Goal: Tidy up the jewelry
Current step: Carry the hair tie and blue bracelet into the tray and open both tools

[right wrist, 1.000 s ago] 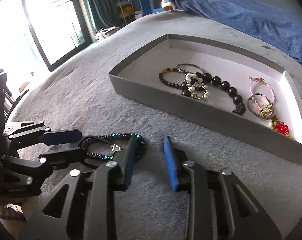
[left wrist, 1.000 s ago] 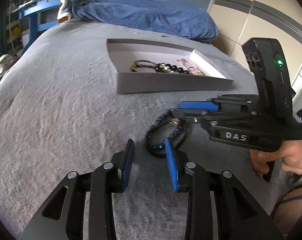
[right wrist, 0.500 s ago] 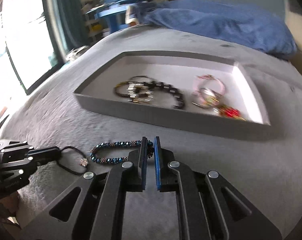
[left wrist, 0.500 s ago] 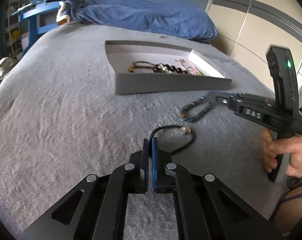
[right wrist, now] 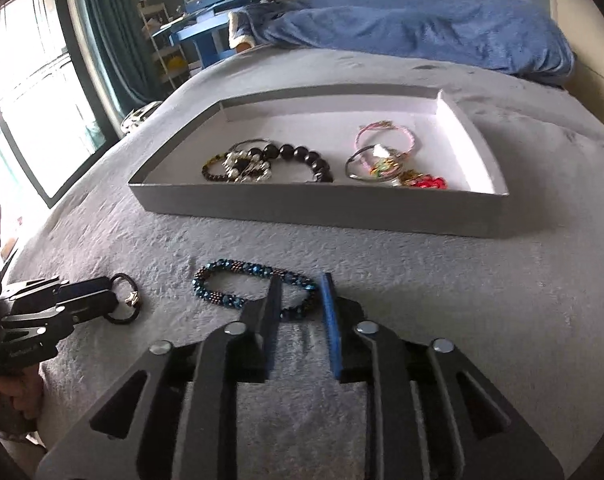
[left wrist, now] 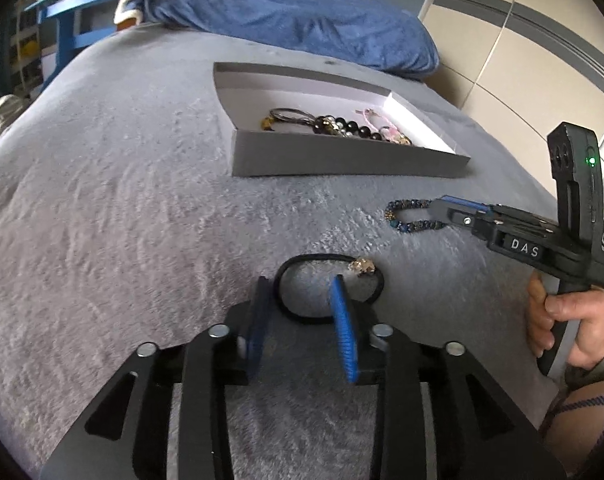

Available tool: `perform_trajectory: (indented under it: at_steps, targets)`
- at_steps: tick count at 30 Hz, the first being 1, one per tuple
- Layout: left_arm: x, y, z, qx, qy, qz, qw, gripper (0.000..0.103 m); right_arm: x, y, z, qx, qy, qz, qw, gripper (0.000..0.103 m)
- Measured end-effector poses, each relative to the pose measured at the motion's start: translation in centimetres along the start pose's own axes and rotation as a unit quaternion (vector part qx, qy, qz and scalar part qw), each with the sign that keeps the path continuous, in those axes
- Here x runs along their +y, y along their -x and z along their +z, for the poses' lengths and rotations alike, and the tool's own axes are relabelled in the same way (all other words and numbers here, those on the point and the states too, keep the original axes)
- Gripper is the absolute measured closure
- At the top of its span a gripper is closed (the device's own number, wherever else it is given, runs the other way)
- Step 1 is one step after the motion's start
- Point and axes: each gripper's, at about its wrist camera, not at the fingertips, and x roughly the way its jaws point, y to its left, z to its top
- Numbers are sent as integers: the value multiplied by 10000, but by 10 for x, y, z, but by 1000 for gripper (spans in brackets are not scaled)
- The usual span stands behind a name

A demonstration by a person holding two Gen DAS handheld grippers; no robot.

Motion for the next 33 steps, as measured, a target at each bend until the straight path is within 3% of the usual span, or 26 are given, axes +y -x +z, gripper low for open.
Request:
perform_trajectory:
  at_steps: [7, 8, 10, 11, 13, 21, 33]
  targets:
    - [-3, -4, 2, 71, -28, 88, 9999, 69, 2, -10, 1, 170, 19, -54, 9998, 73]
    - [-4, -5, 2, 78, -68, 134, 9999, 75, 2, -10, 0, 155, 33, -40, 9999, 76]
    - [-4, -5, 2, 79, -67, 209, 9997, 85, 1, -8, -1, 137, 0, 6, 9999, 96]
    - [-4, -4, 2, 61, -38, 233, 9997, 94, 1, -6, -1, 91, -7, 22, 10000, 96]
    - [-2, -1, 3, 20, -7, 202, 9998, 100, 2, 0, -2, -17, 32, 68, 10000, 96]
    - [-21, 9, 15, -243, -340, 127, 9990, 100, 7, 28, 5, -497, 156, 156, 9985, 96]
    - [-51, 30, 63, -755, -722, -111, 9945, 100, -3, 72, 31, -999, 477, 43, 9938, 96]
